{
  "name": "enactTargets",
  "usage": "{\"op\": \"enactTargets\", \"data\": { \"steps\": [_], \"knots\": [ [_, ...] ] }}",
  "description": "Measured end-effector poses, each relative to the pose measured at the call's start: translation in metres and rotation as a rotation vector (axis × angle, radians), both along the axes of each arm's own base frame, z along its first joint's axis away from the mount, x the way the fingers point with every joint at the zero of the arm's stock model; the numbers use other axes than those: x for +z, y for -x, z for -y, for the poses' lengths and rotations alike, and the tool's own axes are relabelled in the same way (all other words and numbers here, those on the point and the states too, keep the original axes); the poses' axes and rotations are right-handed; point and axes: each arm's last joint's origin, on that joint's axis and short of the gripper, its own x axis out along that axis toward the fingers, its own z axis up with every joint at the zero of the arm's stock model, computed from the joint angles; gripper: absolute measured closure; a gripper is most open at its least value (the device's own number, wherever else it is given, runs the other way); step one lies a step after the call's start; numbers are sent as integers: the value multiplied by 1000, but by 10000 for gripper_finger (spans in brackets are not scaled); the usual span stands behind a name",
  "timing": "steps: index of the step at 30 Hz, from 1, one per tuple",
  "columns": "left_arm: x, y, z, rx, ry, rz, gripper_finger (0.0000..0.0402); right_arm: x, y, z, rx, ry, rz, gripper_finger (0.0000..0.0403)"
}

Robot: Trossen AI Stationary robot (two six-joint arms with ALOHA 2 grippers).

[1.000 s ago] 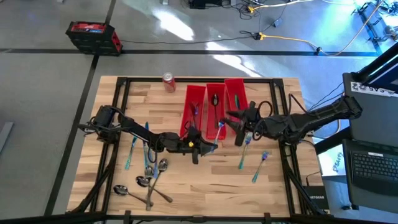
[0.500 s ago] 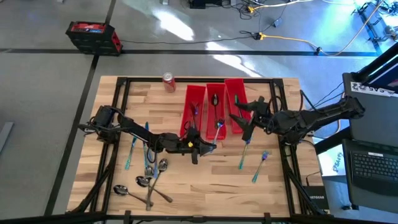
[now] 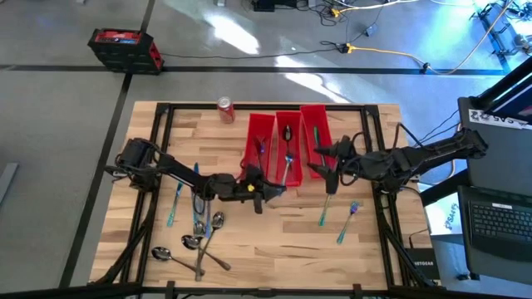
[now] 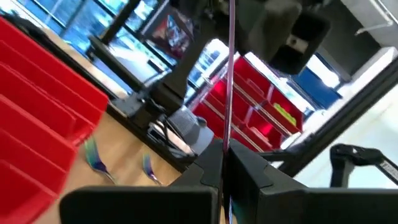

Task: Sort silverware
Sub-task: Put the purple fork into the left red bin

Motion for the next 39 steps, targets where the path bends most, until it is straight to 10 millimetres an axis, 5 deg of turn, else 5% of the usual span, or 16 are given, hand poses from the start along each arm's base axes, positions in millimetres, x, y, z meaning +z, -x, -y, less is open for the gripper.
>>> {"op": "enactTargets", "data": {
  "steps": [11,26,31,39],
  "knots": [
    [-3,33,-19,236,9,-51,401,-4,0,-2,61,-41,-35,146],
    [-19,34,-41,396,86,-320,401,-43,-32,-15,143,-87,-245,146],
    [4,32,-43,403,56,-323,401,-58,-44,-20,171,-110,-314,146],
    [12,33,-43,403,39,-312,401,-63,-50,-22,178,-116,-319,146]
  ]
}}
